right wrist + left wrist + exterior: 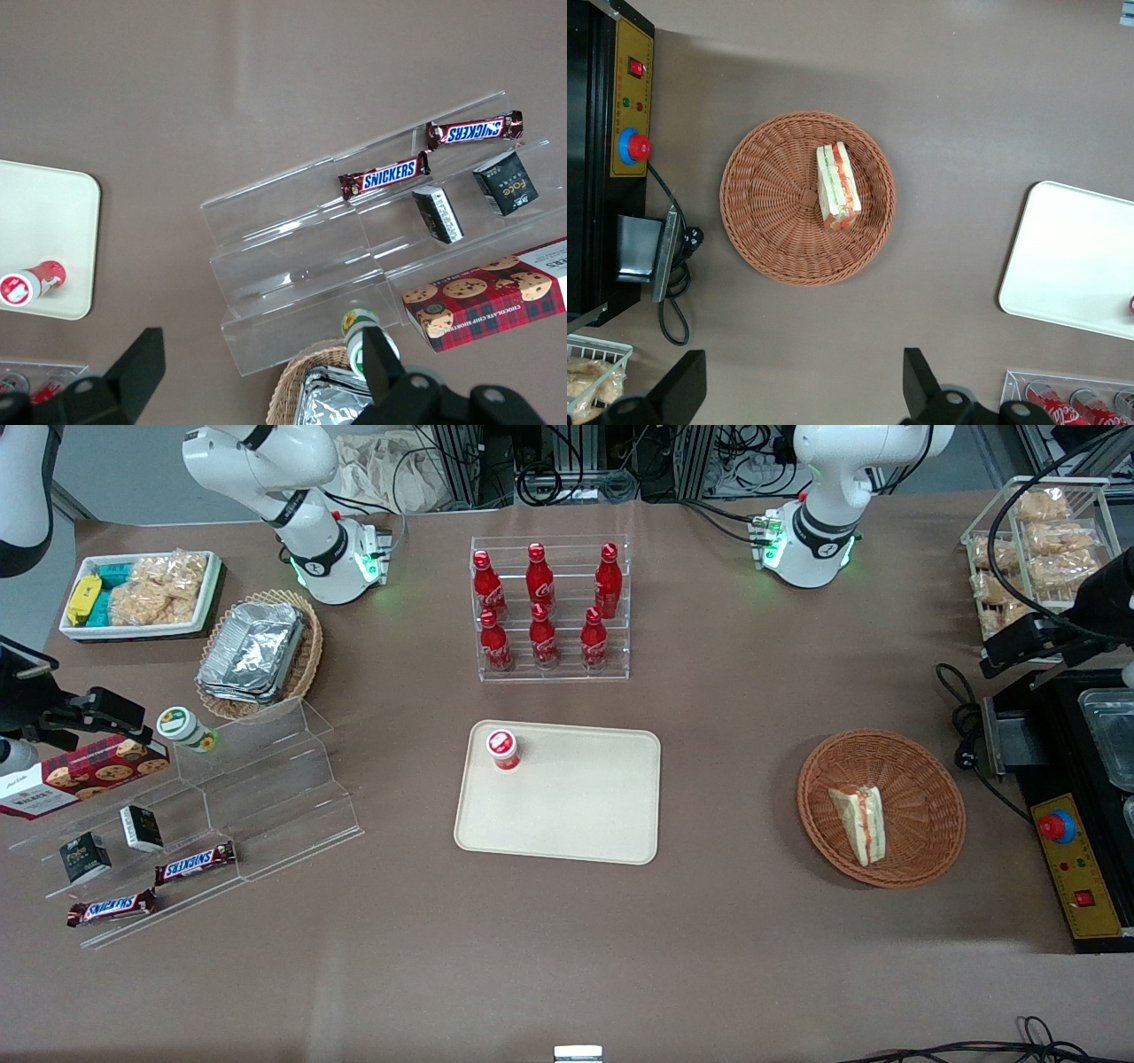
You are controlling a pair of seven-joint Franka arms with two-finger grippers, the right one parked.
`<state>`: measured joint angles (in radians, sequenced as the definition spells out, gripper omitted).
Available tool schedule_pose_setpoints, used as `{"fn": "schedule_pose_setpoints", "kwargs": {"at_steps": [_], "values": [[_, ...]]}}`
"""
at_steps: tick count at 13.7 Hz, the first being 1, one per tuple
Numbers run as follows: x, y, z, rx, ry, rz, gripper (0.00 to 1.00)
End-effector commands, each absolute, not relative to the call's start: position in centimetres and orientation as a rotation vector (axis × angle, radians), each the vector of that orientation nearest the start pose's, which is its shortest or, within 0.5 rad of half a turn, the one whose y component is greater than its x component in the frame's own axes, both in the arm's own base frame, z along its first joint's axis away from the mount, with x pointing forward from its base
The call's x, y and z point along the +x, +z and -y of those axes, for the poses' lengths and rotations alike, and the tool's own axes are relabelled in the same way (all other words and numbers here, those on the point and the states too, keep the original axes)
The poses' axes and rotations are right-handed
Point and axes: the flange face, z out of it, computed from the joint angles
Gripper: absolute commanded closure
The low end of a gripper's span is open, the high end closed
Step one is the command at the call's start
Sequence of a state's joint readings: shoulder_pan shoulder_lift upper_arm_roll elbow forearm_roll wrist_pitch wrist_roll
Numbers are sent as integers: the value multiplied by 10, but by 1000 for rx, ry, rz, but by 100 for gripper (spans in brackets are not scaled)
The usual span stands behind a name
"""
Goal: Place sandwich from basket to tray
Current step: 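Move the left gripper down over the wrapped sandwich in the wicker basket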
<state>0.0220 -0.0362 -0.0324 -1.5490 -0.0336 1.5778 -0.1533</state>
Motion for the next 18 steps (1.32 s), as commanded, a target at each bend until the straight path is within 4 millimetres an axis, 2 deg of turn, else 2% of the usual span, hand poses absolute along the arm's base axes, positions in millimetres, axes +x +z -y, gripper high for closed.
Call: {"fn": "schedule_pose_setpoints", "kwargs": {"at_steps": [1,3,5,7,10,11,13,15,18], "values": [[533,657,13,-3159,-85,193,0],[532,655,11,-3157,-54,130,0],[535,650,12,-3170,-43,149,0],[542,631,9,-3165,31,162,0],[575,574,18,-3127,131,301,0],[585,556,32,-3104,122,261,0],[605,505,44,-3090,127,257,0],[613,454,50,-3091,92,294,0],[614,377,46,-3071,9,254,0]]}}
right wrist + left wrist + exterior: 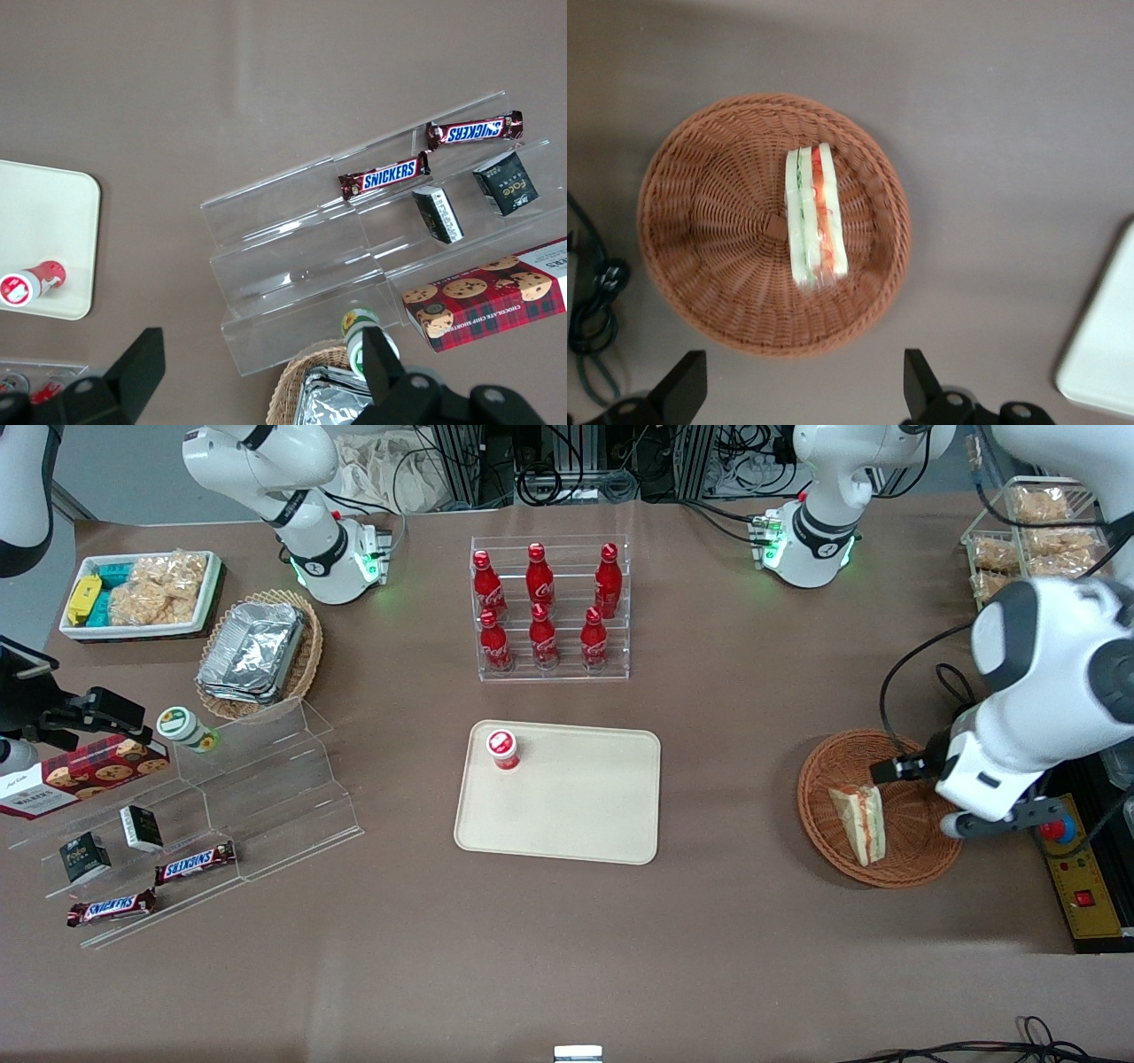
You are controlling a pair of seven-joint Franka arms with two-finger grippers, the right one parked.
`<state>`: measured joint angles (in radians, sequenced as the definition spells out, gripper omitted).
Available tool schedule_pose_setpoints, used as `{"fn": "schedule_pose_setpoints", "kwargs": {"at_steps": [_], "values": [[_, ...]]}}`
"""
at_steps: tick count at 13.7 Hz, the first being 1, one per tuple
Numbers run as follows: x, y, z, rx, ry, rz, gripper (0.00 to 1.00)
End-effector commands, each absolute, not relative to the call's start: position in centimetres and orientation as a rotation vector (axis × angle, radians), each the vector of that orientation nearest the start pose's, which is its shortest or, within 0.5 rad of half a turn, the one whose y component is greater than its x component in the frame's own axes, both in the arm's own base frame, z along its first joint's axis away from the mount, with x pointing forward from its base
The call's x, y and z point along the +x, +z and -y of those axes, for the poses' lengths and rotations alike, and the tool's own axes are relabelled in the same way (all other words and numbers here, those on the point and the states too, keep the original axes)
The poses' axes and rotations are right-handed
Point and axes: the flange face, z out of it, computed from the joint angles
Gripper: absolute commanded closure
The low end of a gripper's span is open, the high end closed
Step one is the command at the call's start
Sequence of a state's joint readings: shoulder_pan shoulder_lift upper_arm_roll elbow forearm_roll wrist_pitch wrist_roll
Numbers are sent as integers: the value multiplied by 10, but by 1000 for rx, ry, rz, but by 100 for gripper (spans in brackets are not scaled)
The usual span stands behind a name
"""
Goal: Place sandwich from basket to tray
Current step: 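Move the left gripper down over the wrapped sandwich in the wicker basket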
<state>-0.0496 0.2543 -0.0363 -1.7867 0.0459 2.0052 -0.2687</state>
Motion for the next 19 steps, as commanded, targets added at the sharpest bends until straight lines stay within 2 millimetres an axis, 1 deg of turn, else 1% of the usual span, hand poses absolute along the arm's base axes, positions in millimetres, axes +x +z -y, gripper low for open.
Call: {"fn": "schedule_pose_setpoints", "kwargs": {"at_steps": [1,3,5,7,8,9,10,11,12,14,15,16,18,19], "values": [[617,354,44,-3075,-4,261,0],[618,318,40,-3083,-33,268,0],[618,290,41,-3089,-53,267,0],[616,268,41,-3095,-85,277,0],[613,260,40,-3095,-80,278,0],[612,255,32,-3087,-67,294,7],[609,253,29,-3083,-55,296,24],[607,252,28,-3083,-48,297,43],[606,253,28,-3082,-48,291,60],[606,257,25,-3080,-51,290,90],[608,269,25,-3081,-69,287,99],[611,284,25,-3079,-77,292,100],[623,335,27,-3073,-69,292,100],[630,367,30,-3072,-82,287,100]]}}
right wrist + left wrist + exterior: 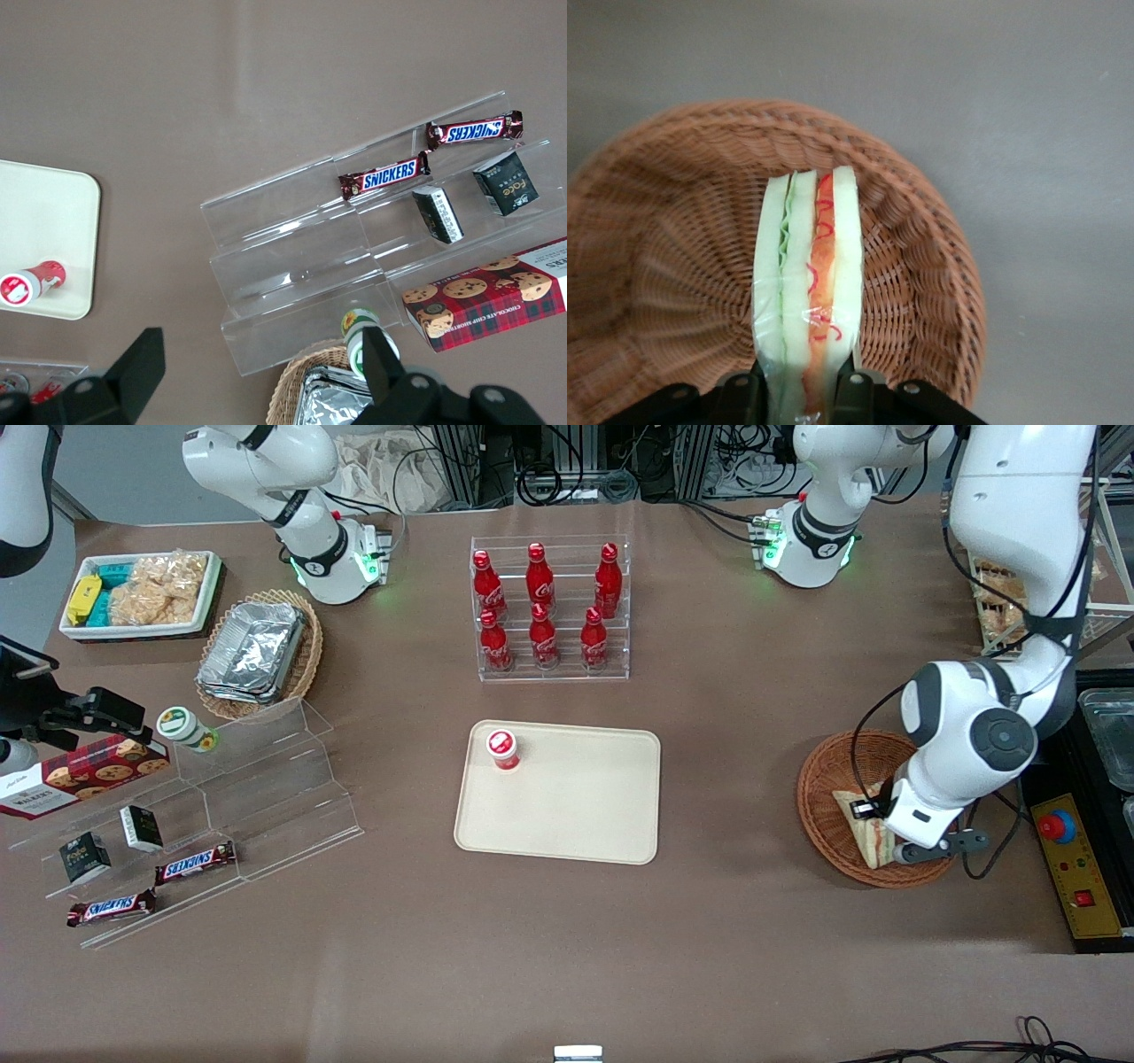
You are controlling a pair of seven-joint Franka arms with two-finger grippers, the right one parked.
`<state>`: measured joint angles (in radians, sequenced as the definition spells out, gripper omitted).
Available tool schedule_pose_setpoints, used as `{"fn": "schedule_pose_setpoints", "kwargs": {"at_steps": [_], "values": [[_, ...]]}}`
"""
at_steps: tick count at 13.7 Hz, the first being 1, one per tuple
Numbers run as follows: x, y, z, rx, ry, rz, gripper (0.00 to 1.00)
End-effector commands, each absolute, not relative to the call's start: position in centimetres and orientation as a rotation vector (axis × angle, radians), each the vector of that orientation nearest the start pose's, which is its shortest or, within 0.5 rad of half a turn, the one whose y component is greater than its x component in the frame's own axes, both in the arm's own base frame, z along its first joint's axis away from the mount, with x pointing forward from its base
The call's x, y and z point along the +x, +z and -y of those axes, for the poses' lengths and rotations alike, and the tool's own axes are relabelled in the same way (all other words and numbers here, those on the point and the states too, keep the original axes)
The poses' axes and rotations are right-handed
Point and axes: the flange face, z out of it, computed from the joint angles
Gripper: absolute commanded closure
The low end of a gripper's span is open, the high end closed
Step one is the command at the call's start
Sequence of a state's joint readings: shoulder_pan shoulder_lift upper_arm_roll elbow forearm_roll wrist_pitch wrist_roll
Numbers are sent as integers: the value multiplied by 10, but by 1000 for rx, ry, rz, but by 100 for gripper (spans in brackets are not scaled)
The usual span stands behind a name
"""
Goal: Place sandwich from basket to tray
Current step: 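Close the left gripper on the sandwich and lift it, then carry the sandwich with the left gripper over the cream tray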
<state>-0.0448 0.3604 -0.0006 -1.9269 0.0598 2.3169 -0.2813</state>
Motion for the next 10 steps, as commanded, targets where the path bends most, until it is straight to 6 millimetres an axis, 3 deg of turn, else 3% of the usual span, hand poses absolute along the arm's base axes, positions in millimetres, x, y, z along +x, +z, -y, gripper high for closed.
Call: {"fn": "schedule_pose_setpoints", "kwargs": {"at_steps": [1,4,7,9,10], "values": [[633,396,33,-3068,-88,281,100],[635,481,58,-3071,-55,245,100],[621,560,96,-3060,-3,170,100],[604,595,131,-3041,34,173,100],[596,603,153,-3031,36,194,100]]}}
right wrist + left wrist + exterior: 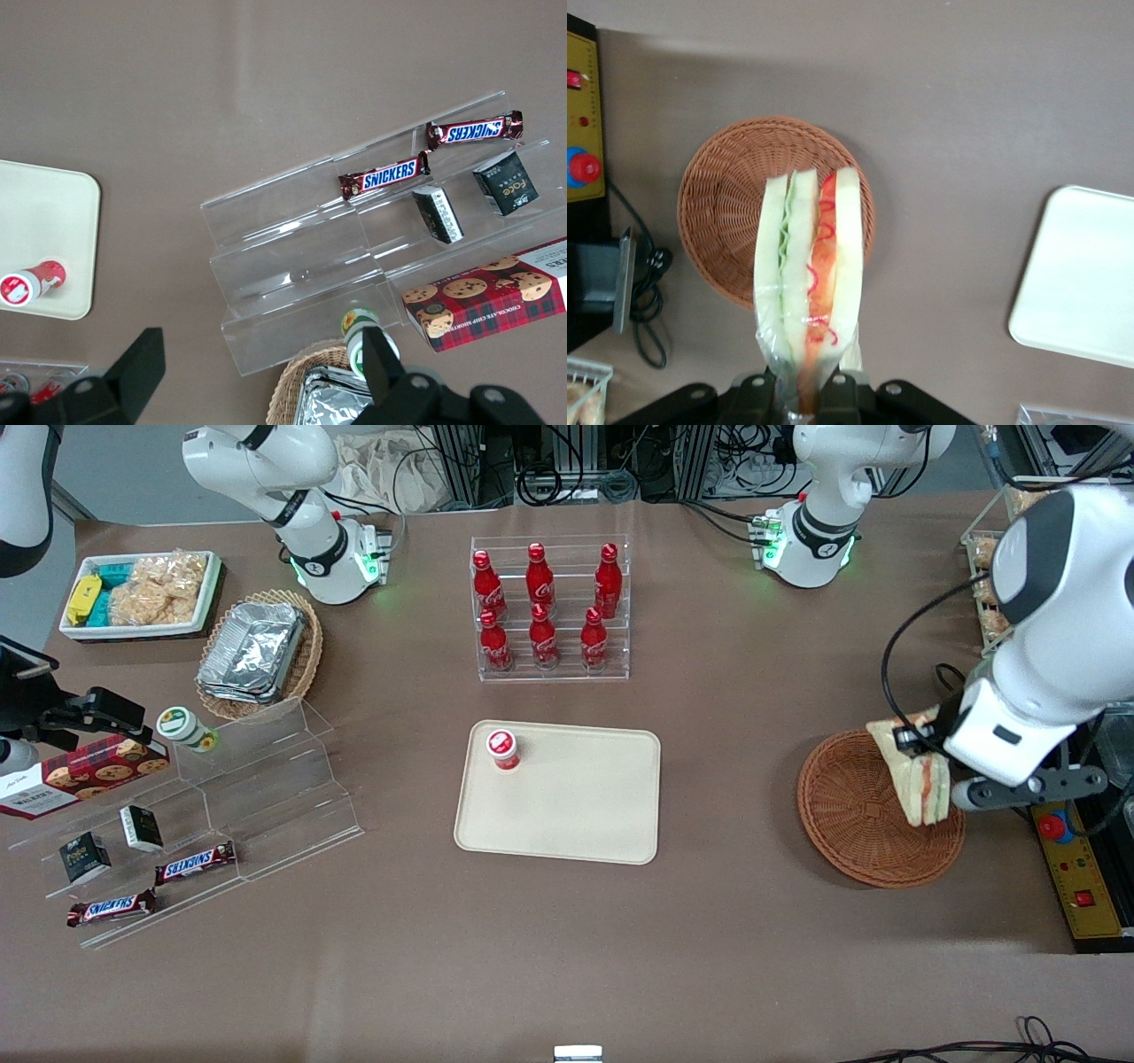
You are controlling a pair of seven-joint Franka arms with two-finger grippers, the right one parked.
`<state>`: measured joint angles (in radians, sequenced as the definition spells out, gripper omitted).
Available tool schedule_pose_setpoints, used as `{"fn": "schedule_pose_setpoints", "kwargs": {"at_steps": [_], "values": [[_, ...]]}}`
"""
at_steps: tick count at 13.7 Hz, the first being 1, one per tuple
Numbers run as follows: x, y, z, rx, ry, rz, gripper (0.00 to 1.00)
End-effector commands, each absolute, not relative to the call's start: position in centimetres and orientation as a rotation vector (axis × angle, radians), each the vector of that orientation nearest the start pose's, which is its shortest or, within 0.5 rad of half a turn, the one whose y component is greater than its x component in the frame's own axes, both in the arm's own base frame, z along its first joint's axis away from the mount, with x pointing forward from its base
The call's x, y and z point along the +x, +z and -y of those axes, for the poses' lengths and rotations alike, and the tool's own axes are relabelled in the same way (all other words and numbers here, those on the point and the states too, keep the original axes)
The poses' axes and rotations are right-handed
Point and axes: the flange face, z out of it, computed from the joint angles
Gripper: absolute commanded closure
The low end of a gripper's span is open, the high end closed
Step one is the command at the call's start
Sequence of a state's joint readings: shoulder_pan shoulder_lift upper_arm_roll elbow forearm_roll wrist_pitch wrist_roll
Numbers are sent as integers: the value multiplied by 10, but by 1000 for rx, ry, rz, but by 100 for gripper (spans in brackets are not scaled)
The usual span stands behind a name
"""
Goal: Place sandwich from basket to tray
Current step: 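Carry the sandwich with the left gripper over the cream tray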
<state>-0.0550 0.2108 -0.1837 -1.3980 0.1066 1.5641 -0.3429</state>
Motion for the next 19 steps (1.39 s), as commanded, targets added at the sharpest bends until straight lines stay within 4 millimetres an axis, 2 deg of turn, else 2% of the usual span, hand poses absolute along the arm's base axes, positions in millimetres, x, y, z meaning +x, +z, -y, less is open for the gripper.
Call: {"fn": "schedule_pose_setpoints", "kwargs": {"at_steps": [1,3,4,6,9,11,12,15,18,19], "values": [[585,605,179,-3028,47,221,100],[564,604,238,-3036,47,335,100],[556,593,269,-3029,57,383,100],[543,559,326,-2989,82,423,100],[543,500,388,-3010,82,542,100],[546,450,418,-3024,114,548,100],[546,422,431,-3023,148,541,100],[559,342,442,-3001,194,570,100],[567,283,447,-3016,201,575,100],[568,270,449,-3019,195,567,100]]}}
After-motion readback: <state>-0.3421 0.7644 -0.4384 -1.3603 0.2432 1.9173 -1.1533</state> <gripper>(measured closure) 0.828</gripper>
